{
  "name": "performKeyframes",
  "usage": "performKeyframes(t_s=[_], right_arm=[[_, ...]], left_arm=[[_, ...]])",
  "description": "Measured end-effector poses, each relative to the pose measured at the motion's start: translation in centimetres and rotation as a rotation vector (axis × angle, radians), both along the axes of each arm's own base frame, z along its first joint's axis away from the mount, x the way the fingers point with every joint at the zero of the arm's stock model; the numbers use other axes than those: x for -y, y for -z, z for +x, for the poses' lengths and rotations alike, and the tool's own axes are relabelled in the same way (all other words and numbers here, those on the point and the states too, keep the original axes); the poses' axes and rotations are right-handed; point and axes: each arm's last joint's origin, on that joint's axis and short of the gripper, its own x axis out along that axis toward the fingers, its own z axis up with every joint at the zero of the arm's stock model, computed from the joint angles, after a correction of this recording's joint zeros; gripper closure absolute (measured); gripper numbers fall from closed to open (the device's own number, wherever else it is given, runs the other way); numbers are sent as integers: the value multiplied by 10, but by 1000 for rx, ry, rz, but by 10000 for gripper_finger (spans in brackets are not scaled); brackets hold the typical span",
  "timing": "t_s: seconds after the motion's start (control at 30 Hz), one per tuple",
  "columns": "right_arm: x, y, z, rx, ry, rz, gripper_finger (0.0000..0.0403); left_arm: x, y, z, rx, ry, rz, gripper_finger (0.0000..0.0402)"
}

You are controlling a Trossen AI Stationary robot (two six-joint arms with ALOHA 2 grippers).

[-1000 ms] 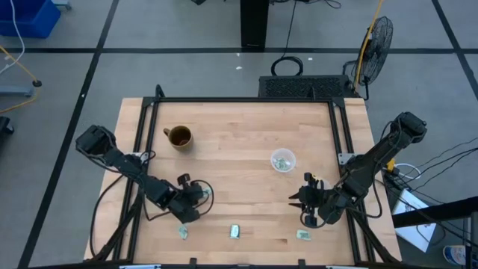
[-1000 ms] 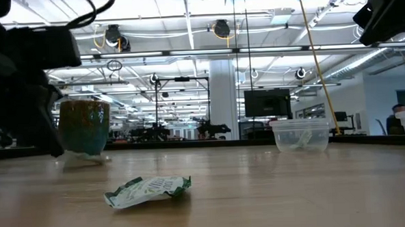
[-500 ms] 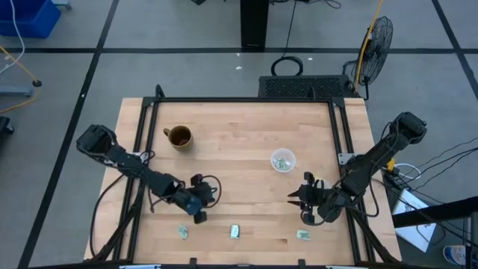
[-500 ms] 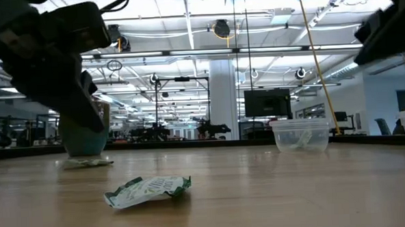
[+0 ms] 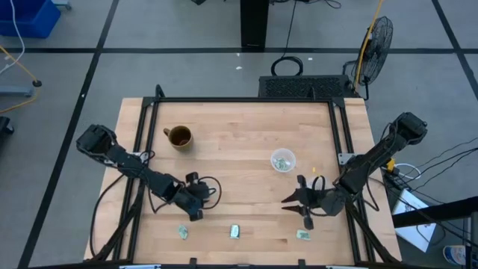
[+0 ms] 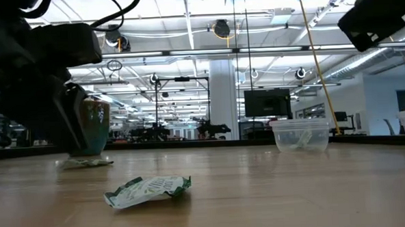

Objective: Pick and place items into bin
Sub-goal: Put the white stevia packet into the top transparent bin

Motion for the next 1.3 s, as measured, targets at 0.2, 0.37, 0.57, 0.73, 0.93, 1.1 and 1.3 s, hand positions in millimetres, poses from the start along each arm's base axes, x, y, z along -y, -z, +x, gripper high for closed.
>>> performKeyframes(t_s=[0.2,0.37,0.57,0.73,0.93,1.1,1.3], right_arm=[[0,0,0,6,-10,-18,312],[0,0,0,6,-11,-18,312],[0,0,0,6,-11,-18,312],[0,0,0,6,-11,-18,312],[0,0,0,6,-11,-18,312],[0,0,0,6,-11,-18,312],[0,0,0,9,-20,-40,312]], left_arm=[[-2,1,-2,2,-11,76,237],[-1,7,-1,-12,-2,88,236],[9,27,-1,-62,12,123,236],[8,32,-3,-50,-40,183,242],[8,32,-2,-20,-75,191,318],[7,32,2,51,-98,249,392],[3,9,33,220,-115,312,397]])
